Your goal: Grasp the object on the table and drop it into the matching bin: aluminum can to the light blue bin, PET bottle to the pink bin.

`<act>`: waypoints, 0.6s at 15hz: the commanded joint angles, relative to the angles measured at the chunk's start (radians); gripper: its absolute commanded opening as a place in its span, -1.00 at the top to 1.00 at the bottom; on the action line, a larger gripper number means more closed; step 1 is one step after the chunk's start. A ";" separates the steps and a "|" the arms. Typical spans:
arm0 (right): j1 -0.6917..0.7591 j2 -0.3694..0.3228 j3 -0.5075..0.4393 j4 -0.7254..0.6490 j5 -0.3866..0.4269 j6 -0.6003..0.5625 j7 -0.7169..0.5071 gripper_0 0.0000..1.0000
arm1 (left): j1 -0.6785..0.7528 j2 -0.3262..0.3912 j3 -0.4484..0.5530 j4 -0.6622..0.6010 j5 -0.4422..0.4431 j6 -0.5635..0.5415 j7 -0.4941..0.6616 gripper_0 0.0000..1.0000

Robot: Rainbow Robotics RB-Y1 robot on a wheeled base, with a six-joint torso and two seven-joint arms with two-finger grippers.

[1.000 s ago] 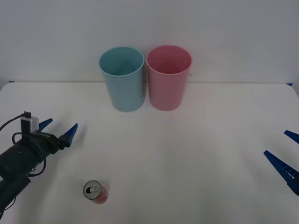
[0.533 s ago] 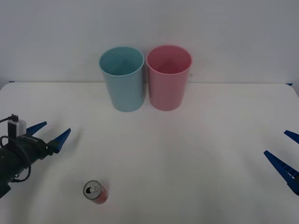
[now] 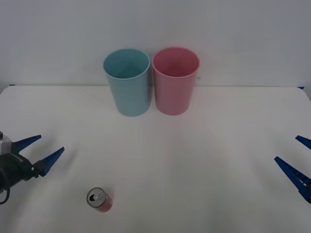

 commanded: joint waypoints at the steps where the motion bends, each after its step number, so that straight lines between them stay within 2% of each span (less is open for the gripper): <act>1: 0.000 0.000 0.000 0.000 0.000 0.000 0.000 -1.00 | 0.015 0.002 0.038 0.000 0.004 -0.072 -0.026 -1.00; 3: 0.000 0.000 0.000 0.000 0.000 0.000 0.000 -1.00 | 0.032 0.021 0.069 -0.001 0.005 -0.154 -0.042 -1.00; 9: 0.000 0.000 0.000 0.000 0.000 0.000 0.000 -1.00 | 0.088 0.095 0.089 0.000 0.050 -0.304 -0.090 -1.00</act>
